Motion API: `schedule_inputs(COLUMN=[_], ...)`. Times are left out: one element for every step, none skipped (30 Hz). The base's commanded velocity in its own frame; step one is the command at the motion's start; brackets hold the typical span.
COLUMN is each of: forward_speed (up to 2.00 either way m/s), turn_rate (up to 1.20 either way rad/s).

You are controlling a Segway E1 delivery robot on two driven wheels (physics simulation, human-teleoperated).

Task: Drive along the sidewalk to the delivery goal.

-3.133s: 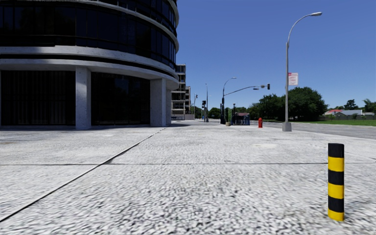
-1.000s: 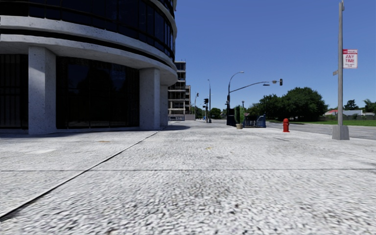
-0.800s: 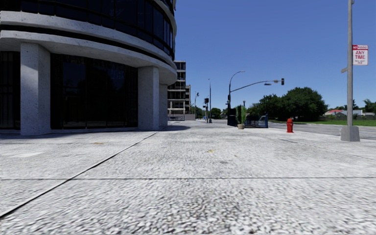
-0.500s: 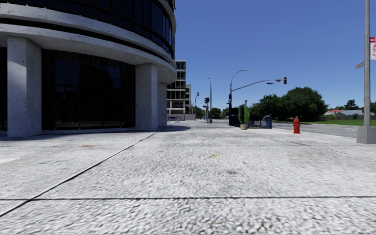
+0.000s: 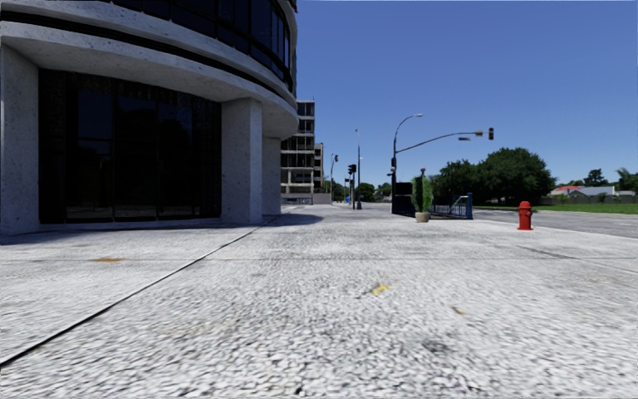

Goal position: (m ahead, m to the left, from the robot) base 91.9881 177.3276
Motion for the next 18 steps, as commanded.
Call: schedule_inputs(forward_speed=[2.0,2.0,2.0,2.0,2.0,2.0,2.0,2.0,2.0,2.0,2.0,1.99,1.98,1.98,1.98,1.98,1.98,1.96], turn_rate=[0.0,0.0,0.0,0.0,0.0,0.0,0.0,0.0,0.0,0.0,0.0,0.0,0.0,0.0,0.0,0.0,0.0,0.0])
